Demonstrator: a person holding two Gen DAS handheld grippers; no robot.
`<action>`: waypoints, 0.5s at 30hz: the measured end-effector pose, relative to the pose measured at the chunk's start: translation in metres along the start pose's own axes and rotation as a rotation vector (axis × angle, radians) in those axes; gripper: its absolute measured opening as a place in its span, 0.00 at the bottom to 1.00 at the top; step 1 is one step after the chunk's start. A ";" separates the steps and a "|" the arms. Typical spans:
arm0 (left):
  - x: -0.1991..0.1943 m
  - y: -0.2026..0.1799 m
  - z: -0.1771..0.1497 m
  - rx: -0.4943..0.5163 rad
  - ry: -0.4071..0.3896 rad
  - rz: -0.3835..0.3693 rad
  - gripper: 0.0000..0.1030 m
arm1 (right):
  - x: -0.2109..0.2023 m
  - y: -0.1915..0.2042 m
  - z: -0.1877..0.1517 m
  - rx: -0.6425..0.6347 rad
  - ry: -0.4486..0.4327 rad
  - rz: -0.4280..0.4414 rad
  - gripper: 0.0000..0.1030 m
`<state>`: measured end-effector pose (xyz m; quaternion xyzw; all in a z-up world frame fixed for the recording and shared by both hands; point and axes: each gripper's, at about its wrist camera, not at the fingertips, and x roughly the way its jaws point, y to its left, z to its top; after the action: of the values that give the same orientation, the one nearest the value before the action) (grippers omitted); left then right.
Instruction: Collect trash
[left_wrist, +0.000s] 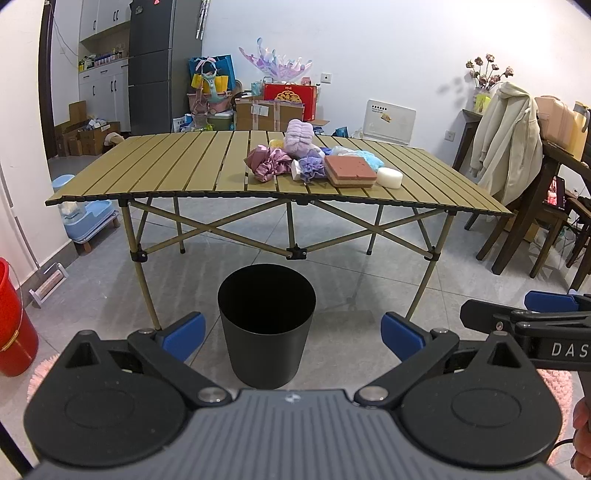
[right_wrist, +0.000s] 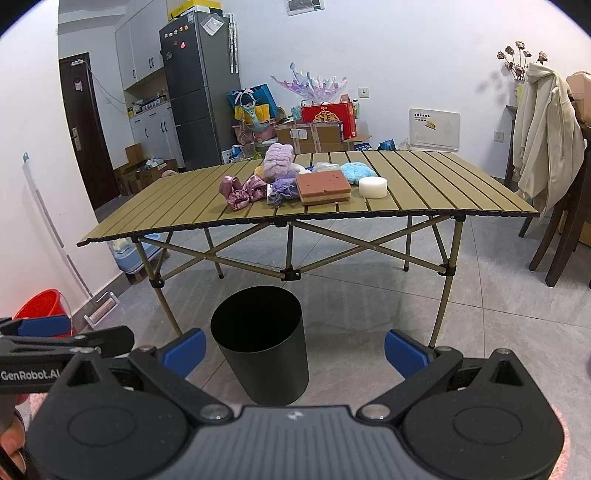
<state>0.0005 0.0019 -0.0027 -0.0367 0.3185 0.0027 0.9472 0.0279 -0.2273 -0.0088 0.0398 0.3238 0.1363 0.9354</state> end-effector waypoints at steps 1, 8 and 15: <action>0.000 0.000 0.000 0.000 0.000 -0.001 1.00 | 0.000 0.000 0.000 0.000 0.000 0.000 1.00; 0.000 0.001 0.000 0.000 -0.001 -0.001 1.00 | 0.000 0.000 0.000 -0.001 0.000 -0.001 1.00; 0.001 -0.001 0.000 0.000 -0.001 -0.002 1.00 | -0.002 -0.001 0.000 -0.002 -0.002 -0.001 1.00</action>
<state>0.0009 0.0011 -0.0034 -0.0368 0.3178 0.0019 0.9474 0.0269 -0.2282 -0.0080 0.0388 0.3227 0.1361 0.9359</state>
